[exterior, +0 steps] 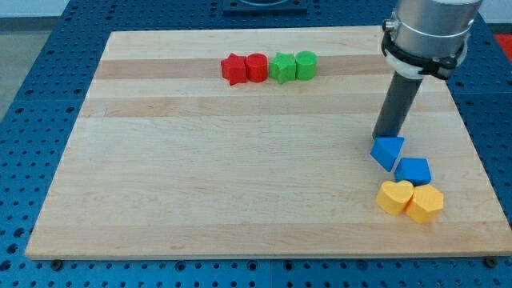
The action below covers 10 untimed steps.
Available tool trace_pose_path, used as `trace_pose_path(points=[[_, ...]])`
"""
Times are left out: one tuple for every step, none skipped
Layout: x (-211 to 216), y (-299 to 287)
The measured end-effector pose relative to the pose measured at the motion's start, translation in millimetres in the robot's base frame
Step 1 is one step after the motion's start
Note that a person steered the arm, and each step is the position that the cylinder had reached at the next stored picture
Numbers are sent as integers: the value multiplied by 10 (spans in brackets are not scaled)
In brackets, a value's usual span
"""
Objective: Move the blue triangle vertically above the yellow heart
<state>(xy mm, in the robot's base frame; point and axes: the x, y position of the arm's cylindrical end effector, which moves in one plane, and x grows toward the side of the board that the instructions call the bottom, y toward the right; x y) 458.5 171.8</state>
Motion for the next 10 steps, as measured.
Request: trace_pose_path(points=[[45, 0], [169, 0], [230, 0], [238, 0], [261, 0], [314, -8], [334, -8], [334, -8], [235, -8], [-134, -8]])
